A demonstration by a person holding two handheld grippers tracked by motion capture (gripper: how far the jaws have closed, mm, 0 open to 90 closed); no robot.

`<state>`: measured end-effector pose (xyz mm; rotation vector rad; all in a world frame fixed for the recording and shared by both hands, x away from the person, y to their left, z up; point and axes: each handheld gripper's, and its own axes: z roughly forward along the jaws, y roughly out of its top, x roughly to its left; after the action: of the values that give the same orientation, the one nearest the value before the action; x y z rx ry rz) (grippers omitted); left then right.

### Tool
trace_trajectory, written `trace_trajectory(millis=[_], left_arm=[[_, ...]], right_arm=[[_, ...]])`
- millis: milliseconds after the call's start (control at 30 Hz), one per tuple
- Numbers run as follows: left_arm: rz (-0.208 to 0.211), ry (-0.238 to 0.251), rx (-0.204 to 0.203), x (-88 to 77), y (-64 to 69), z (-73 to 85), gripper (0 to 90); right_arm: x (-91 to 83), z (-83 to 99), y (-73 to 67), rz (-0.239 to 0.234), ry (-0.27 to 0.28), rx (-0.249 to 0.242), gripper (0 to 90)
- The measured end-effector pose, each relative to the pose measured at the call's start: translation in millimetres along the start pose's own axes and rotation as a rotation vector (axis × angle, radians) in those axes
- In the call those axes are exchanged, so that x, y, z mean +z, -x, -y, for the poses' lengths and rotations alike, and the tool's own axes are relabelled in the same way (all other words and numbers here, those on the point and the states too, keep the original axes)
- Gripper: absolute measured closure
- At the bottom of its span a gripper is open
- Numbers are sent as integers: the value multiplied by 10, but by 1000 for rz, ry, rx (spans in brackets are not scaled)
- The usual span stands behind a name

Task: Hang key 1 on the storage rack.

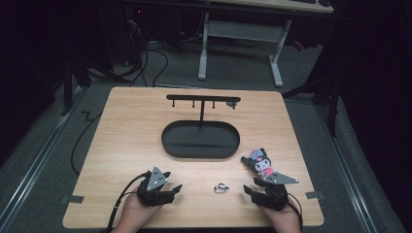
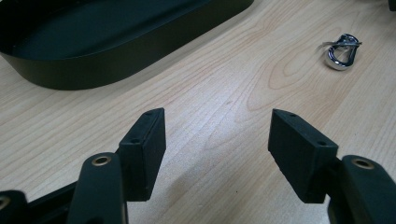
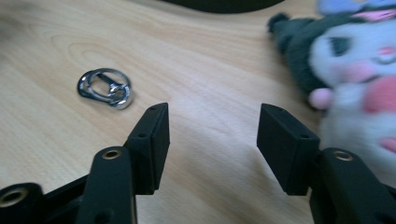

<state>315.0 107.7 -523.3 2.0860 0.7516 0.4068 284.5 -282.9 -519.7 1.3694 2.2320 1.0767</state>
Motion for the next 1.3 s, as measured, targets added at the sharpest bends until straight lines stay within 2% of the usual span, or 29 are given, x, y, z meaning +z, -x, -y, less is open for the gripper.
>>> trace_trajectory(millis=[33, 67, 133, 200, 333, 367, 467, 533, 733, 867, 933, 1033, 1300], left_arm=[[0, 0, 0, 0, 0, 0, 374], [-1, -2, 14, 0, -1, 3, 373], [1, -3, 19, -2, -5, 5, 374], [2, -3, 21, -2, -6, 5, 374], [6, 0, 31, -11, 0, 3, 374], [9, -2, 35, -19, 1, 1, 374], [17, 5, 40, -35, 12, -1, 375], [21, 8, 45, -42, 20, -5, 375], [27, 6, 49, -32, 18, -9, 376], [29, 1, 54, -24, 21, -8, 376], [31, -2, 56, -21, 29, -7, 376], [34, -5, 59, -15, 36, -5, 376], [39, -13, 61, -5, 43, -2, 376]], right_arm=[[0, 0, 0, 0, 0, 0, 434], [20, -41, -27, 0, -34, -33, 409], [20, -96, -57, 17, -56, -69, 379], [20, -122, -64, 23, -68, -81, 371], [50, -215, -123, 31, -145, -128, 294], [50, -215, -123, 31, -145, -128, 294], [46, -253, -187, 62, -177, -170, 239], [54, -298, -214, 38, -236, -187, 215], [55, -381, -235, 26, -281, -183, 177], [65, -454, -229, 22, -319, -161, 166], [103, -488, -224, 1, -370, -162, 169], [130, -515, -238, 1, -399, -176, 171], [156, -593, -225, -26, -443, -140, 172]])
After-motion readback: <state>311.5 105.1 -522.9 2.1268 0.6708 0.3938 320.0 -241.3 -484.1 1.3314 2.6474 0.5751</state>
